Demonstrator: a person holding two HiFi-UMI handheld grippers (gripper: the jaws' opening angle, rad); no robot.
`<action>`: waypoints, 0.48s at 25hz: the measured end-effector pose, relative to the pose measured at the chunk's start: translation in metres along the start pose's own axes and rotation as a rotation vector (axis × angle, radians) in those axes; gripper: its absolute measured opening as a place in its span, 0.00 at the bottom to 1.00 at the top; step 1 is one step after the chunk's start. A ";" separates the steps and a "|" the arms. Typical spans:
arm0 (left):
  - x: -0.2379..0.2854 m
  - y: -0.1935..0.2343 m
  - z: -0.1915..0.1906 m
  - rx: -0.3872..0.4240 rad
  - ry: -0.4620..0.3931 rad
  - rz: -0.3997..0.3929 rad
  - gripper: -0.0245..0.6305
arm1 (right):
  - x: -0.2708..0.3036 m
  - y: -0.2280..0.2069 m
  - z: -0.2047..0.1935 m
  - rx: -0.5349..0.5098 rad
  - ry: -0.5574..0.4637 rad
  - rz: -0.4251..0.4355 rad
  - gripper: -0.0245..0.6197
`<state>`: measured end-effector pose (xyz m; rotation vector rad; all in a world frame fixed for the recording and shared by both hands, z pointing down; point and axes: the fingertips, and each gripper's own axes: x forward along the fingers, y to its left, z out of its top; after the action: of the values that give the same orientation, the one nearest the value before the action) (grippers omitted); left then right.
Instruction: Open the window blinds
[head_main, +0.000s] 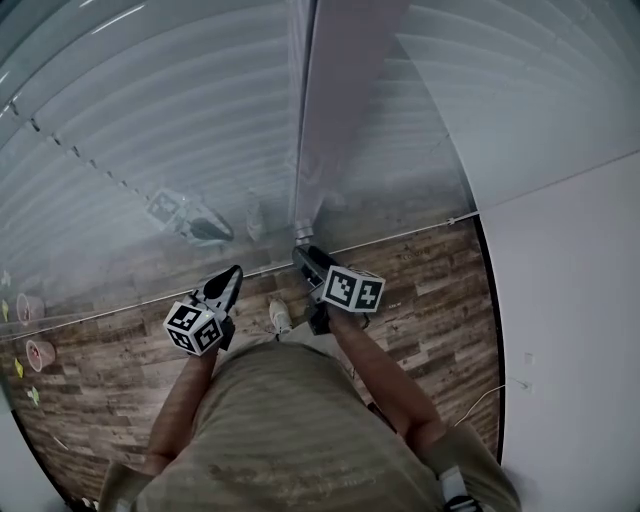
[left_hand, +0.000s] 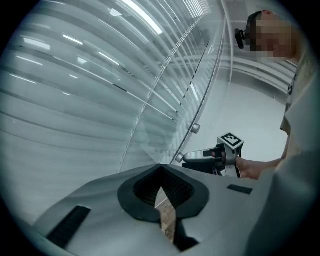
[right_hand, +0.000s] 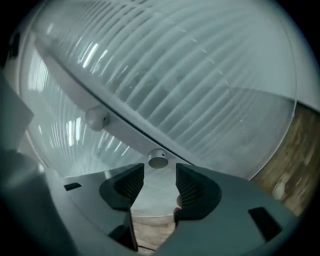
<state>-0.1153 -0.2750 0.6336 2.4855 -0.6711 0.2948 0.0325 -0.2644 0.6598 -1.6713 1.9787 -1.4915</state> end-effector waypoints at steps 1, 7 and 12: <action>-0.002 0.001 0.000 -0.001 0.002 0.002 0.06 | -0.001 -0.001 0.003 0.102 -0.015 0.045 0.33; -0.007 0.002 -0.003 0.002 0.010 0.011 0.06 | 0.002 -0.001 0.015 0.426 -0.115 0.246 0.24; -0.008 -0.002 -0.006 0.018 0.026 0.006 0.06 | 0.002 0.004 0.013 -0.394 -0.018 -0.203 0.23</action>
<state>-0.1216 -0.2666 0.6347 2.4926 -0.6679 0.3358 0.0380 -0.2740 0.6515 -2.0838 2.2653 -1.1882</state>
